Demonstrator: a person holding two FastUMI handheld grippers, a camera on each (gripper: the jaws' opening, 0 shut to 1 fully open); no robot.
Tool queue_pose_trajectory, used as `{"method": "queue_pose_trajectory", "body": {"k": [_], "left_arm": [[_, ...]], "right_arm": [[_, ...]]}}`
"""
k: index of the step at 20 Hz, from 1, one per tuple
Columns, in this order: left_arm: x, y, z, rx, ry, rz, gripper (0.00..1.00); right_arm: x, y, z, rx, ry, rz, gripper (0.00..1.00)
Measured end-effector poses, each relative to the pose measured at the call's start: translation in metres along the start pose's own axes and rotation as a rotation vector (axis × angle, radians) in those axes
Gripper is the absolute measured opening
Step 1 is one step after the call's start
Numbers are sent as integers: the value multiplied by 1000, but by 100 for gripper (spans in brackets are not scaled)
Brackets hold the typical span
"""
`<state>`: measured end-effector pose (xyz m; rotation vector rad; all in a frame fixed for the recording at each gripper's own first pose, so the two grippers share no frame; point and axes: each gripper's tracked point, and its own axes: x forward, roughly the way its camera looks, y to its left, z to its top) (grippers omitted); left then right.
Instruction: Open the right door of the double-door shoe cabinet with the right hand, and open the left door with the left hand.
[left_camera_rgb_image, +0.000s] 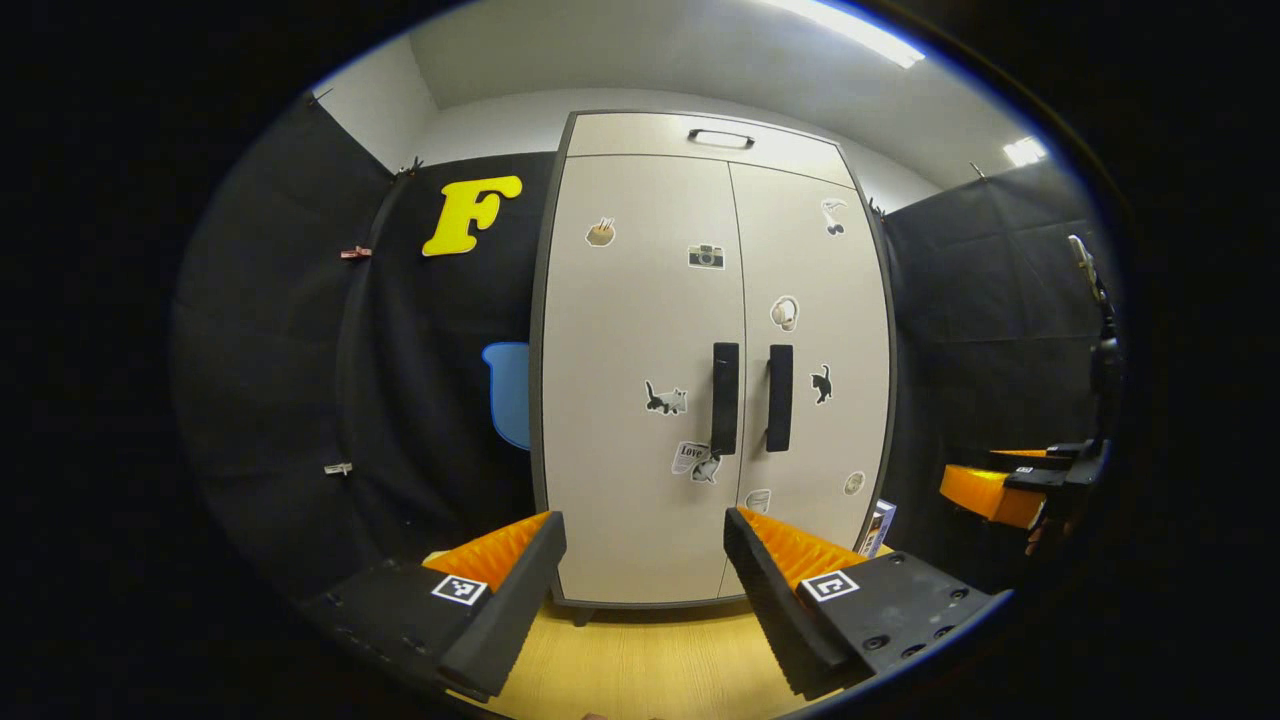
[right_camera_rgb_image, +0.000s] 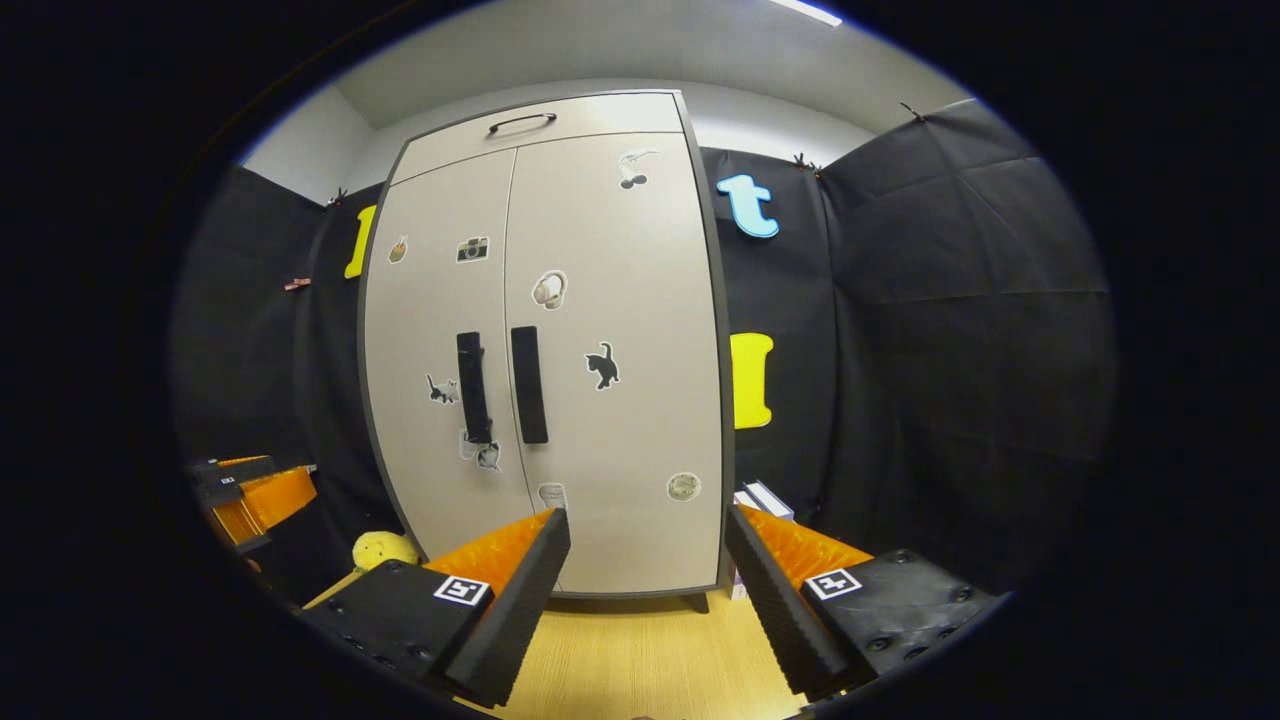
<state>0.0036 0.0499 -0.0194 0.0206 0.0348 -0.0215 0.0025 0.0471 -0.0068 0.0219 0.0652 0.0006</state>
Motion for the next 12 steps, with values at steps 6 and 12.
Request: {"method": "queue_pose_trajectory", "body": {"k": [6, 12], "left_arm": [[4, 2, -5, 3, 6, -5, 98], [5, 14, -14, -4, 18, 19, 98]], "right_arm": [[10, 11, 5, 14, 12, 1, 98], [42, 29, 25, 59, 3, 34, 99]]}}
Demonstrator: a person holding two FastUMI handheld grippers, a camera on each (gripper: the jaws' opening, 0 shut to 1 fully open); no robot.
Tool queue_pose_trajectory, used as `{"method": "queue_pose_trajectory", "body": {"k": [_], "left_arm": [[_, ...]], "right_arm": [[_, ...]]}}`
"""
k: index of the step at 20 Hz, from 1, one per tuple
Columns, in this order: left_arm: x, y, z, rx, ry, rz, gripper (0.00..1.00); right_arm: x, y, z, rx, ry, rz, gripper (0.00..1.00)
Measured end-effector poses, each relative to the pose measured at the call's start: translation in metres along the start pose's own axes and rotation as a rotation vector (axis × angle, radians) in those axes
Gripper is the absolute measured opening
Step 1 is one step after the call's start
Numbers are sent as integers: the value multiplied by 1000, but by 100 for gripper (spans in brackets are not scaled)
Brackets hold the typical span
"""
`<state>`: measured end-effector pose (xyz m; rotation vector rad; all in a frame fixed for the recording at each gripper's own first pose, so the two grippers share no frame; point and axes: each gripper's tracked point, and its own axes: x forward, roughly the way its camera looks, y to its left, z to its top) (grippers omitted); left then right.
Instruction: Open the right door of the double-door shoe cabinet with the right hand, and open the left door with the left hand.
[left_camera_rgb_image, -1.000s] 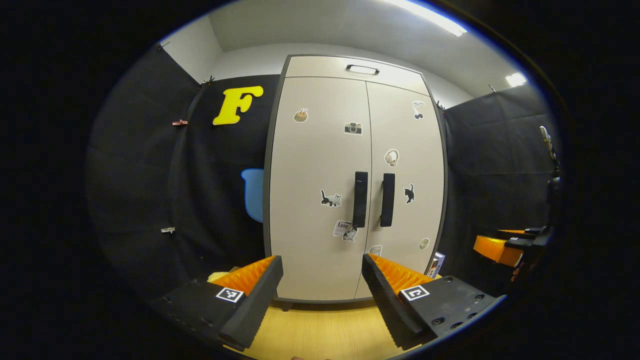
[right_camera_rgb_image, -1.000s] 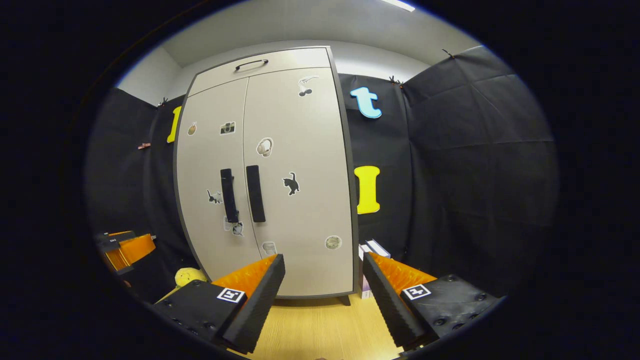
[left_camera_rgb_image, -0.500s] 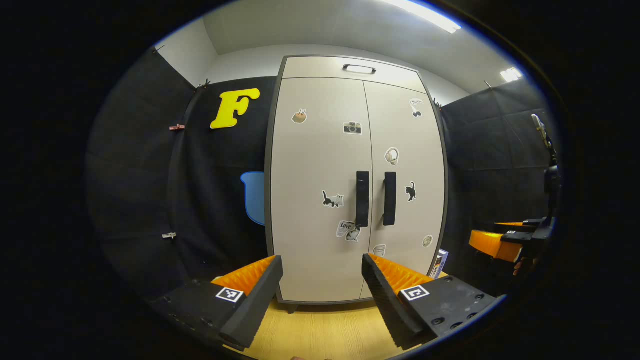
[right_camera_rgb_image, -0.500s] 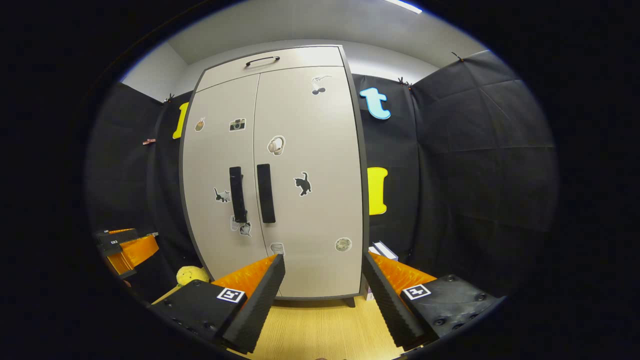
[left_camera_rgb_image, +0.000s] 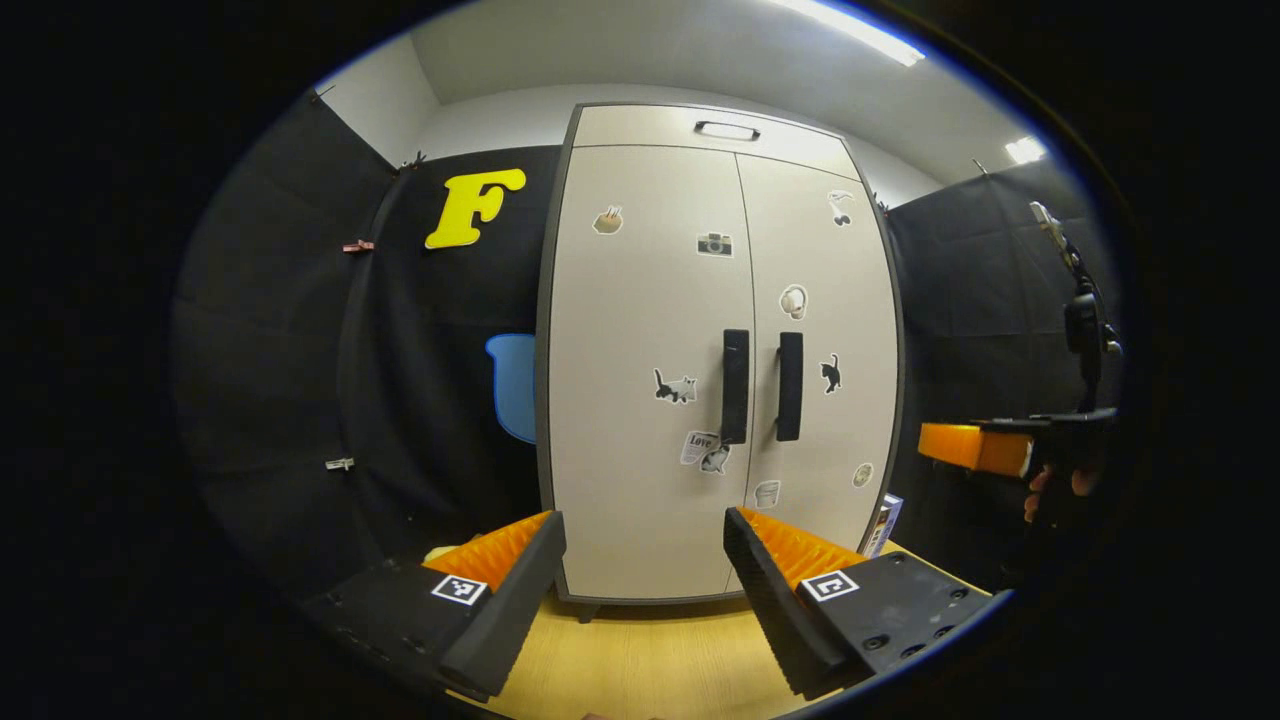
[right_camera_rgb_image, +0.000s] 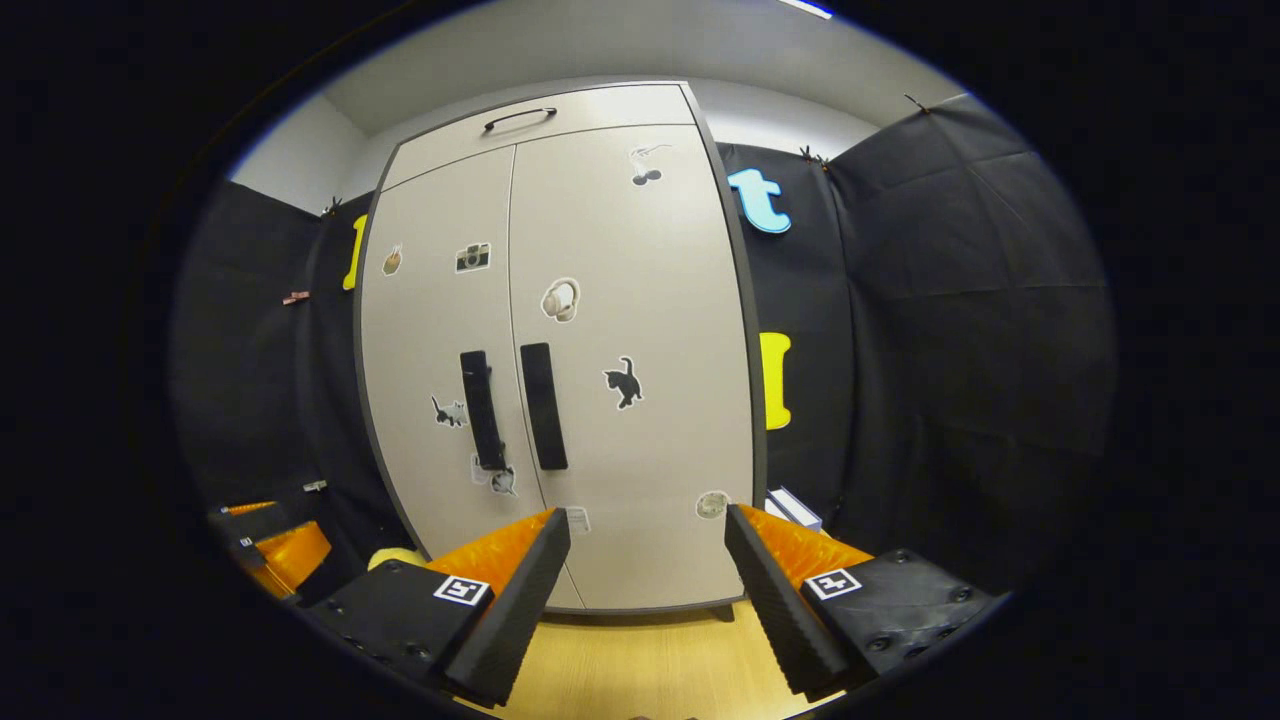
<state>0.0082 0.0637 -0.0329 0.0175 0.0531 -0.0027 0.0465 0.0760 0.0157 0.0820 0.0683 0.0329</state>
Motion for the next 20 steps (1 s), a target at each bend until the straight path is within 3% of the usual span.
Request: {"method": "queue_pose_trajectory", "body": {"k": [5, 12, 20], "left_arm": [[-4, 14, -10, -19, 27, 31, 98], [-11, 45, -18, -46, 45, 105, 98], [-10, 78, -31, -61, 74, 177, 98]], "right_arm": [[39, 29, 15, -56, 2, 54, 98], [95, 70, 52, -130, -82, 94, 98], [154, 93, 49, -142, -78, 70, 98]]}}
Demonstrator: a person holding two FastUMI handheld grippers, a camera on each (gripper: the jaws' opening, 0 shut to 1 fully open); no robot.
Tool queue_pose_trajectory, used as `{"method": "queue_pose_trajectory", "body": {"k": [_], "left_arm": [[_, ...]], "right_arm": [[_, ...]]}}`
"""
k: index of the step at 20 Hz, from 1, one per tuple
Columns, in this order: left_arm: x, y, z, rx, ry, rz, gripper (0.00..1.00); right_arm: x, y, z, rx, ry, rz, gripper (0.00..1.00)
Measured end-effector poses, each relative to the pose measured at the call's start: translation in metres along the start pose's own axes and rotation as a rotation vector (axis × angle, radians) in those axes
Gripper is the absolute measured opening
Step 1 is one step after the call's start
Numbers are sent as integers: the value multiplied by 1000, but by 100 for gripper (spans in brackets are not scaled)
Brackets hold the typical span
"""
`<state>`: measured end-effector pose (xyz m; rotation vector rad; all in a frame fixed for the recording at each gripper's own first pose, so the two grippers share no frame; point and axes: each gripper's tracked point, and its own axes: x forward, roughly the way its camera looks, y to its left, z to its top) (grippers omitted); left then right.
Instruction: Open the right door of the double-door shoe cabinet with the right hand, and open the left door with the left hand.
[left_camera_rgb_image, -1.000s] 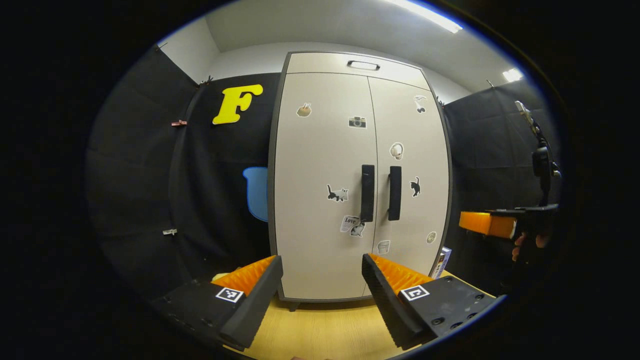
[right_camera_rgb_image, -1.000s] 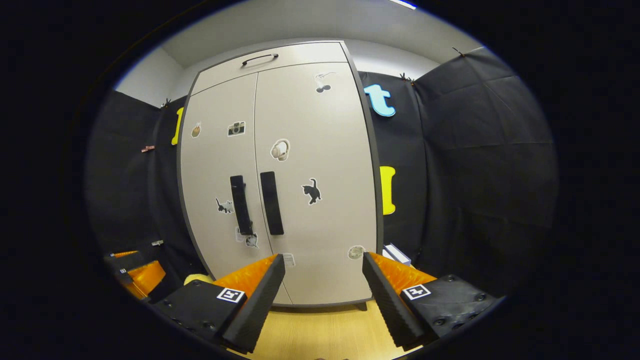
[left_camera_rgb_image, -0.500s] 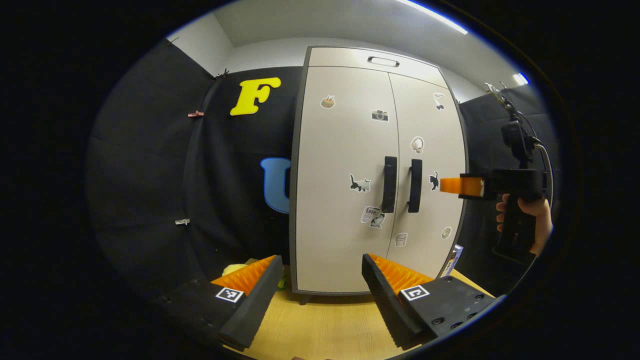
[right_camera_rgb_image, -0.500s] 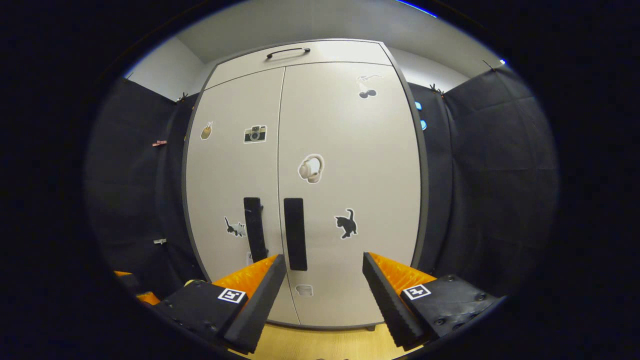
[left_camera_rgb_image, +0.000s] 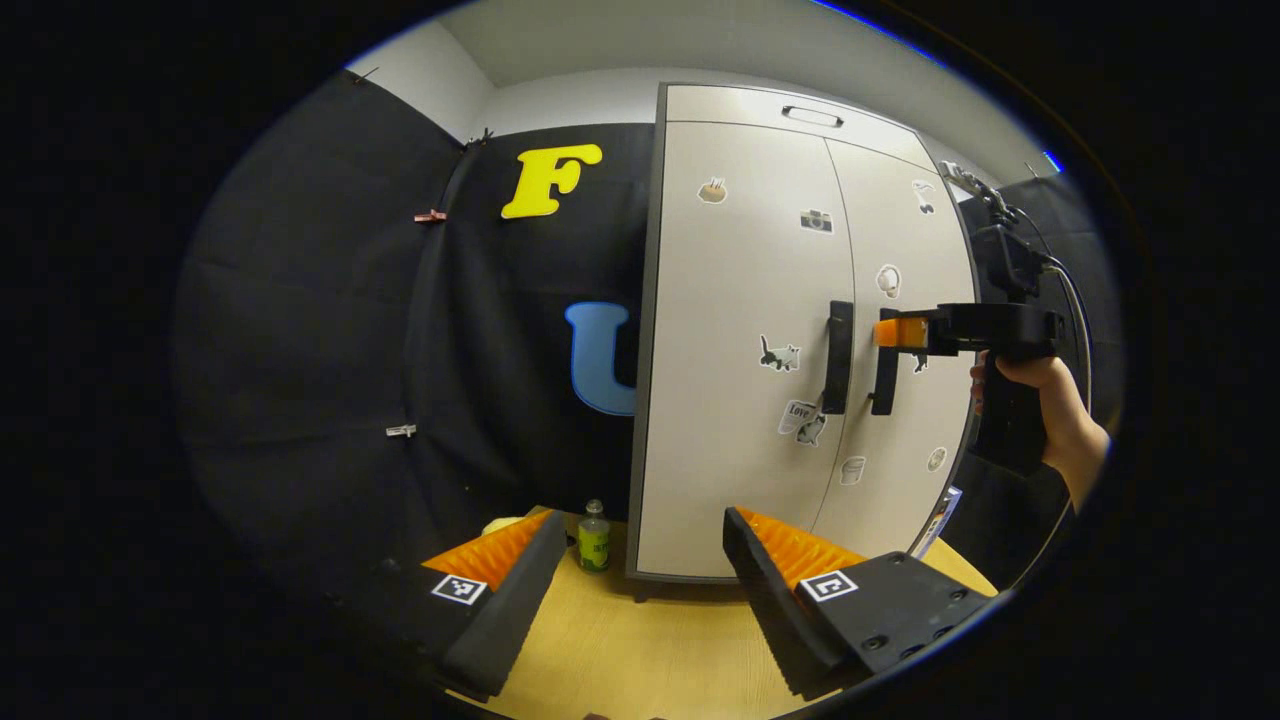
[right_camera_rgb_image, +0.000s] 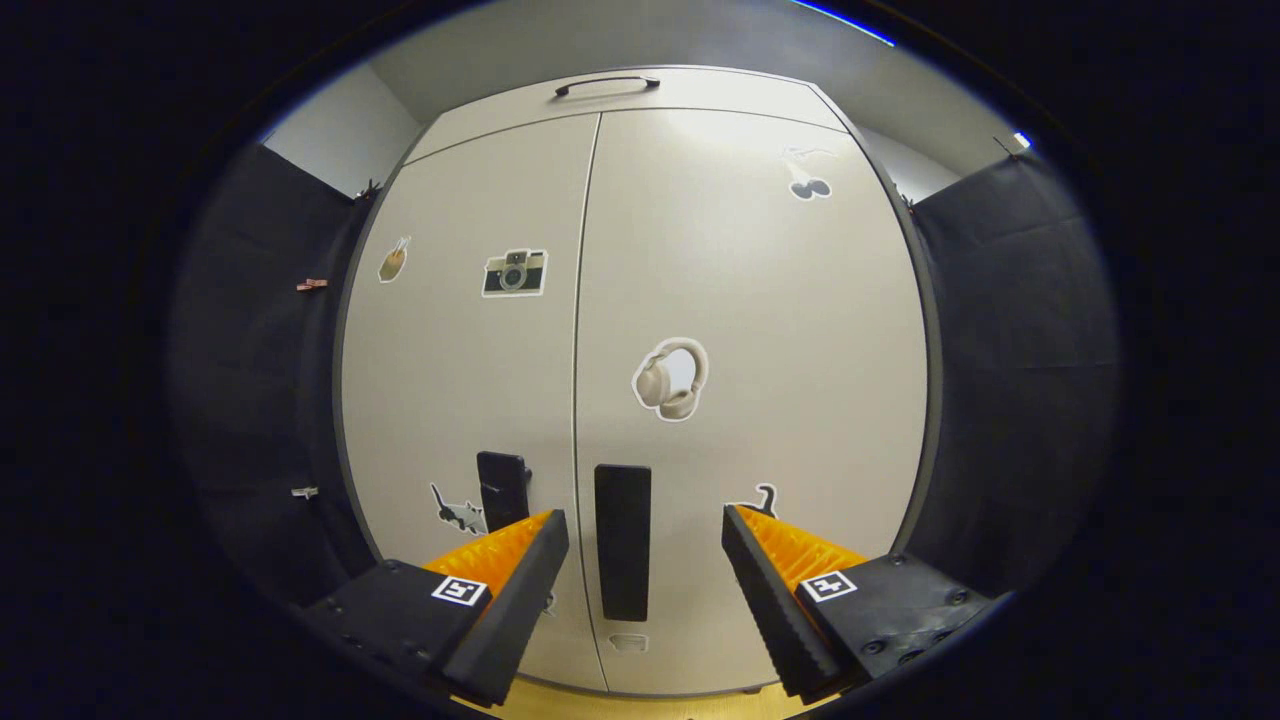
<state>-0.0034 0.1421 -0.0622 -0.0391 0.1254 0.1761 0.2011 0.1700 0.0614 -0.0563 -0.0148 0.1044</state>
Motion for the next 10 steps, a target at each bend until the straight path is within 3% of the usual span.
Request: {"method": "queue_pose_trajectory", "body": {"k": [6, 10], "left_arm": [[4, 8, -6, -16, 17, 17, 97], [5, 12, -5, -7, 11, 19, 97]], "right_arm": [[28, 3, -25, -4, 69, -18, 98], [30, 5, -23, 25, 68, -33, 76]]}}
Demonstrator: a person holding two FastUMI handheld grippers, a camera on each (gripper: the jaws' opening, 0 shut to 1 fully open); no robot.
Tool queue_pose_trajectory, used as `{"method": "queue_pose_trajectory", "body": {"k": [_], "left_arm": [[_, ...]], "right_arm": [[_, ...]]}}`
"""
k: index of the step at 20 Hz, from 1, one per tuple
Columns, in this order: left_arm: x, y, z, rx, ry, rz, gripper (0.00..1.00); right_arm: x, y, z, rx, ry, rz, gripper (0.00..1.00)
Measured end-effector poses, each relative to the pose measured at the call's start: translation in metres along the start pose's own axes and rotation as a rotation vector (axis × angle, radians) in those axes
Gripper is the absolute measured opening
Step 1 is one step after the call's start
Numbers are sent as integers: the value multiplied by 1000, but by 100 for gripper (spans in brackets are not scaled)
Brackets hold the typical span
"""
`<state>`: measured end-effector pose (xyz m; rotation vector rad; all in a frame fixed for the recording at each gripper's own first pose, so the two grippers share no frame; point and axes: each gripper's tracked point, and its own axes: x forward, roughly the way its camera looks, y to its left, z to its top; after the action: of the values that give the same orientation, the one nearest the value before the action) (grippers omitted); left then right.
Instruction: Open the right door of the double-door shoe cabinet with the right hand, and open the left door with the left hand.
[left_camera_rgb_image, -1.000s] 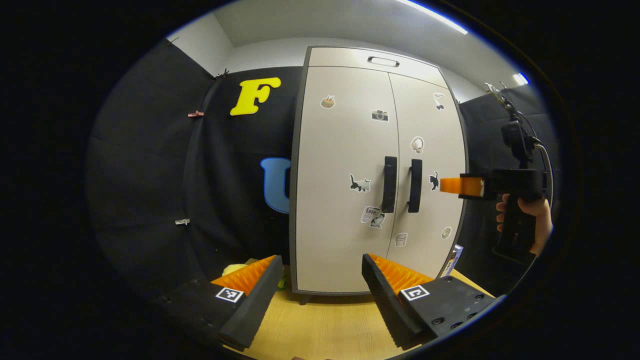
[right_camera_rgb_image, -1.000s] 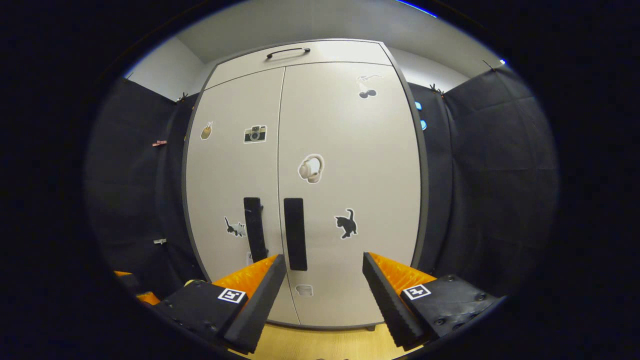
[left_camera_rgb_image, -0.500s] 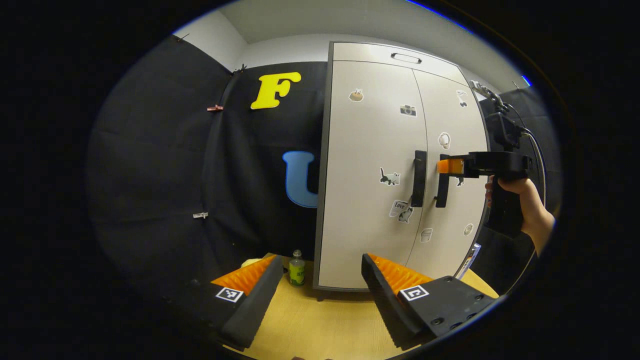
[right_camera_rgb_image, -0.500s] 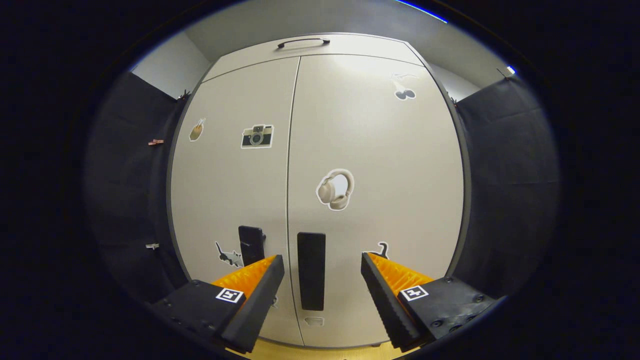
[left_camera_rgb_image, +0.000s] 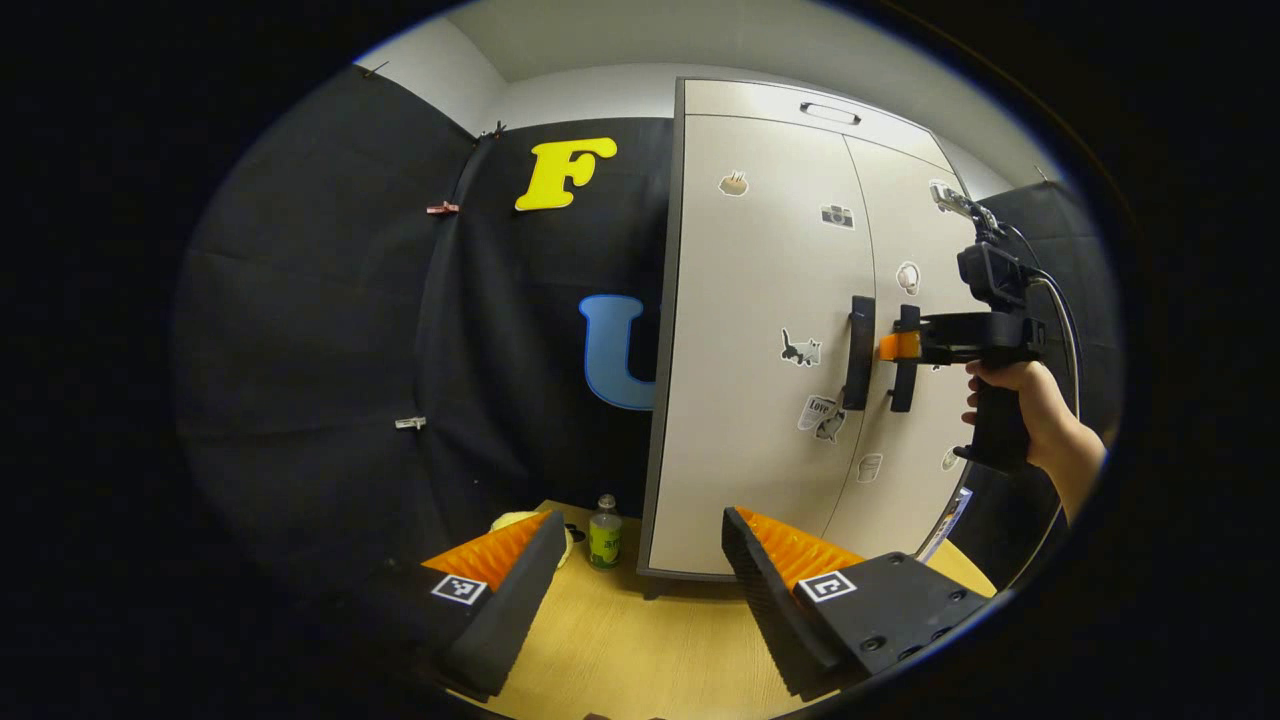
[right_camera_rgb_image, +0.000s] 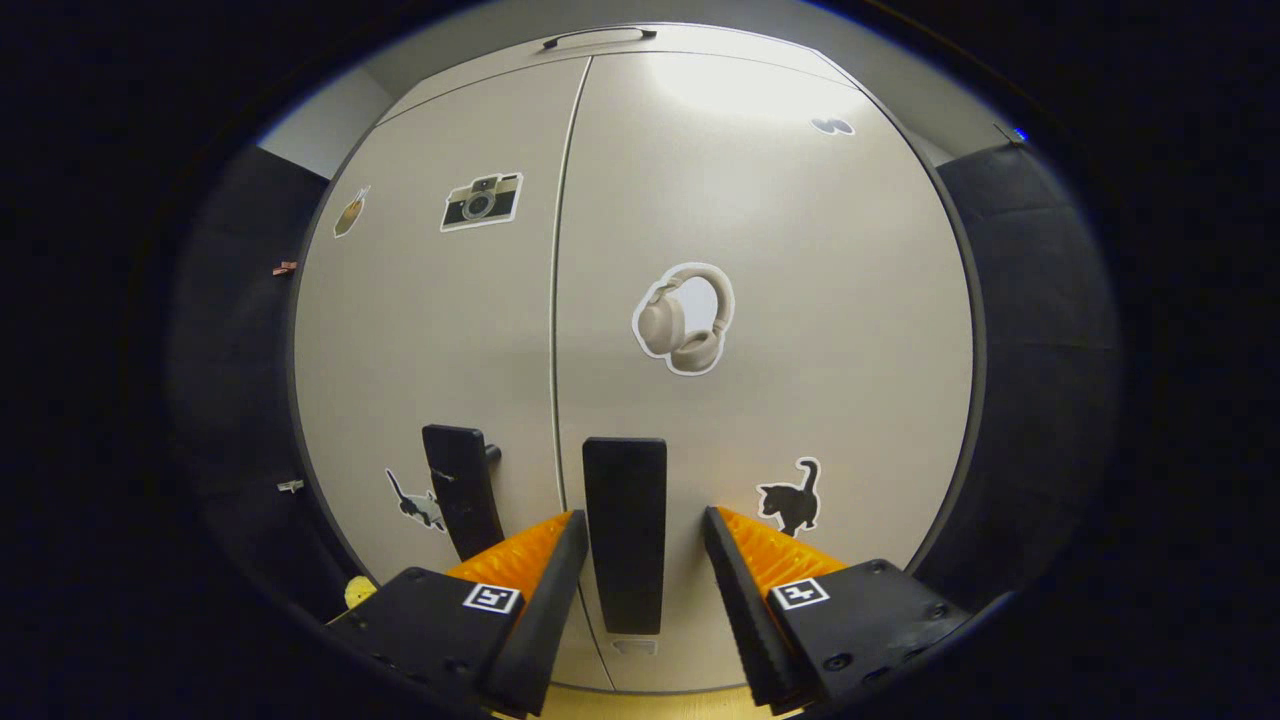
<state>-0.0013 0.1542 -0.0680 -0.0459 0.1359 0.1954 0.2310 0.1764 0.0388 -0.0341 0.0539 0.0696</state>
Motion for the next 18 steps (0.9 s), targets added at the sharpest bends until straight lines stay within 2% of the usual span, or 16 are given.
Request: {"method": "queue_pose_trajectory", "body": {"k": [1, 4, 5, 10, 11, 14, 15, 18], "left_arm": [[0, 2, 1, 3, -2, 1, 97], [-2, 6, 4, 4, -11, 7, 97], [-3, 6, 4, 3, -12, 7, 97], [-14, 10, 2, 13, -12, 11, 97], [-16, 11, 3, 8, -18, 15, 97], [-19, 7, 4, -21, -18, 7, 97], [-19, 5, 4, -25, -16, 1, 97], [-21, 0, 11, -10, -28, -13, 97]], "right_arm": [[2, 1, 0, -6, 1, -3, 61], [0, 6, 2, 5, 10, -2, 51], [1, 6, 2, 17, 12, -10, 39], [1, 4, 2, 28, 18, -21, 32], [0, 5, 2, 13, 16, -5, 28], [0, 7, 0, 20, 28, 39, 24], [-2, 7, 1, 20, 35, 51, 19], [-6, 6, 1, 22, 34, 66, 19]]}}
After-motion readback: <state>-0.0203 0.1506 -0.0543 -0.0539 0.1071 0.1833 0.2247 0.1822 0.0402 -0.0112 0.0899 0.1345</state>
